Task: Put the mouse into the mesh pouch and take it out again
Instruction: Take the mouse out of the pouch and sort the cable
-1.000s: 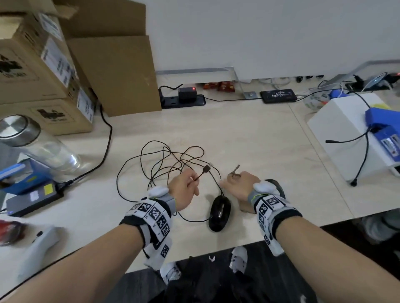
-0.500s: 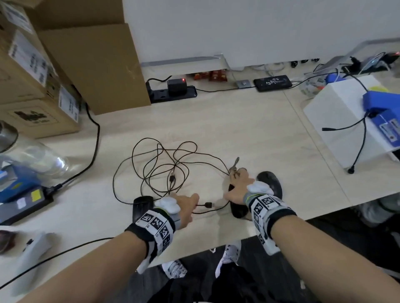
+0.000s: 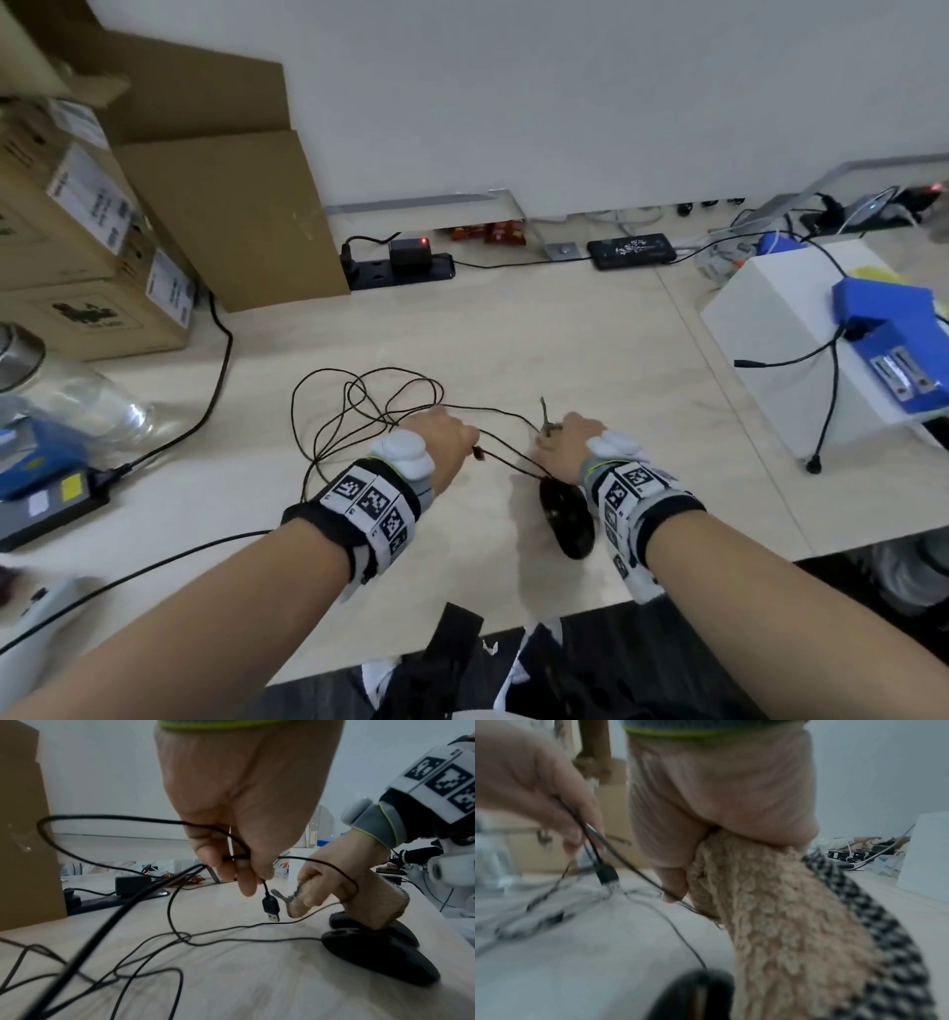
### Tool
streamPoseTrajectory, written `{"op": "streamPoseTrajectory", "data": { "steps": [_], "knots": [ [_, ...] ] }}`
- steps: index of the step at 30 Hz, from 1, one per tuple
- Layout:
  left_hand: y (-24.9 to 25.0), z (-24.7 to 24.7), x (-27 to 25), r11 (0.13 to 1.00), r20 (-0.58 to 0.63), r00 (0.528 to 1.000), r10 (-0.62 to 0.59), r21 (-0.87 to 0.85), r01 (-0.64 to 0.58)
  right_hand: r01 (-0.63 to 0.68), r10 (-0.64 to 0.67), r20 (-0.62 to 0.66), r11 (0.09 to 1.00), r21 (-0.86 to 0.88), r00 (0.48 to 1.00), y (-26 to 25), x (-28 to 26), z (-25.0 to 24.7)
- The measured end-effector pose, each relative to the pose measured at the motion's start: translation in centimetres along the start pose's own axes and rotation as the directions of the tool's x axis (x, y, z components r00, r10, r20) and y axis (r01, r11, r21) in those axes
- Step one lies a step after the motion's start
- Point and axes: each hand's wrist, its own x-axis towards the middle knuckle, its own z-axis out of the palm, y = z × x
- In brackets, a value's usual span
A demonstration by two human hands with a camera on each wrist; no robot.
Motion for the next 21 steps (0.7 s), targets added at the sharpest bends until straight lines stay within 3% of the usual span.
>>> {"op": "streamPoseTrajectory", "data": {
  "steps": [2,5,7,10,13,15,18,21],
  "knots": [
    [0.5,-0.9,0.5,1.0,-0.078,0.997,-0.004,-0.002,0.004,0.096,-0.078,-0.11,0.982,0.162,0.991,-0.2,0.0,-1.7],
    [1.1,-2.6,0.9,0.996,-0.164,0.986,-0.015,-0.094,-0.001,0.289,-0.187,-0.253,0.835,0.468,0.949,-0.9,0.5,-2.6],
    [1.4,-3.5,1.2,0.973,-0.286,0.958,-0.017,-0.224,-0.049,0.414,-0.341,-0.236,0.751,0.514,0.91,-1.0,0.9,-2.8],
    [2.0,-4.2,1.6,0.902,-0.472,0.882,-0.019,-0.388,-0.188,0.501,-0.463,-0.206,0.718,0.484,0.862,-1.5,0.8,-3.5],
    [2.0,-4.9,1.7,0.857,-0.534,0.842,-0.072,-0.465,-0.222,0.499,-0.403,-0.301,0.767,0.403,0.864,-1.7,1.3,-4.0],
    [1.2,-4.7,1.9,0.88,-0.591,0.8,-0.099,-0.427,-0.207,0.464,-0.336,-0.362,0.806,0.368,0.87,-1.3,1.7,-4.8],
    [-1.0,-3.2,2.1,0.919,-0.59,0.777,-0.22,-0.393,-0.039,0.409,-0.254,-0.427,0.853,0.325,0.868,0.7,2.2,-6.6],
    [-2.7,-0.8,2.1,0.872,-0.467,0.785,-0.407,-0.454,0.183,0.259,-0.109,-0.505,0.936,0.237,0.856,3.7,3.0,-9.1]
  ]
}}
